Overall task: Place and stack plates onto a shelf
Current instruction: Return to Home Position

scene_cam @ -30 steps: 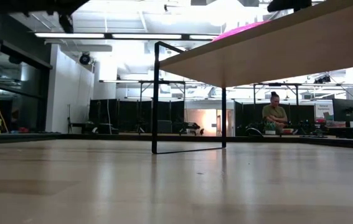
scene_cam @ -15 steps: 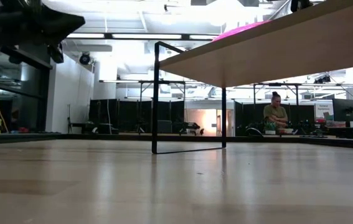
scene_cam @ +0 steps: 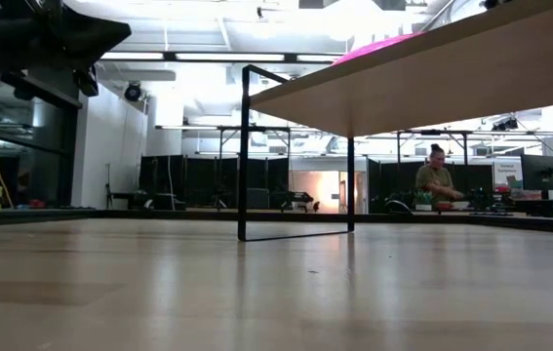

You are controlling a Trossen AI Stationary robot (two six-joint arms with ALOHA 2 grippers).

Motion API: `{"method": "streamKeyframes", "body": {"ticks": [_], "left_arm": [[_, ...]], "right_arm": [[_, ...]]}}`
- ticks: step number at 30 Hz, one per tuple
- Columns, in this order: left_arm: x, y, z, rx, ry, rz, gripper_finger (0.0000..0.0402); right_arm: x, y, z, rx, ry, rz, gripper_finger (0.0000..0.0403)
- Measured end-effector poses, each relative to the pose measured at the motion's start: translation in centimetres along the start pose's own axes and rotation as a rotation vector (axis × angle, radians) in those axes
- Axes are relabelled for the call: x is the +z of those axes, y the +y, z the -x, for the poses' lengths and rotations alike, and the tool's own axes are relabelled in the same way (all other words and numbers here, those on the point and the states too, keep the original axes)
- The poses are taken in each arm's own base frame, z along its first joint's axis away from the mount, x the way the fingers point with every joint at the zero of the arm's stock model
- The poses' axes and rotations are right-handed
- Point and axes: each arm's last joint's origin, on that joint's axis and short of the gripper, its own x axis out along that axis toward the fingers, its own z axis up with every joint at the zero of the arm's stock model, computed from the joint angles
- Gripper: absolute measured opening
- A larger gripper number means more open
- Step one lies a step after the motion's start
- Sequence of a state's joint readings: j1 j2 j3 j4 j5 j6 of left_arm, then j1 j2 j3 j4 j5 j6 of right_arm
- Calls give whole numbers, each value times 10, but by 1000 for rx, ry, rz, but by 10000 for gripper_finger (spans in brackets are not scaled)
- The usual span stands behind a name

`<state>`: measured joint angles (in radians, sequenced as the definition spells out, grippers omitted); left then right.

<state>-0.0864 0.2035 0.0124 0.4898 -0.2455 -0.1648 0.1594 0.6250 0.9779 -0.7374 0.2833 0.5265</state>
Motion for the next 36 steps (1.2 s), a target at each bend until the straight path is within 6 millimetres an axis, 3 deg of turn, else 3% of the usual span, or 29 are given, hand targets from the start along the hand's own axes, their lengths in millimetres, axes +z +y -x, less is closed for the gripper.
{"method": "streamKeyframes", "body": {"ticks": [4, 8, 14, 22, 28, 36], "left_arm": [[0, 0, 0, 0, 0, -1, 1], [0, 0, 0, 0, 1, -1, 1], [0, 0, 0, 0, 1, -1, 1], [0, 0, 0, 0, 1, -1, 1], [0, 0, 0, 1, 4, -2, 1], [-2, 0, 0, 4, 26, -7, 1]], "right_arm": [[-22, -8, -2, 143, -152, 3, 0], [-55, -18, -26, 281, -344, 60, 0], [-103, -51, -50, 239, -366, 79, 0], [-147, -81, -62, 279, -482, 88, 0], [-151, -84, -61, 220, -482, 269, 0], [-162, -90, -68, 152, -338, 264, 0]]}}
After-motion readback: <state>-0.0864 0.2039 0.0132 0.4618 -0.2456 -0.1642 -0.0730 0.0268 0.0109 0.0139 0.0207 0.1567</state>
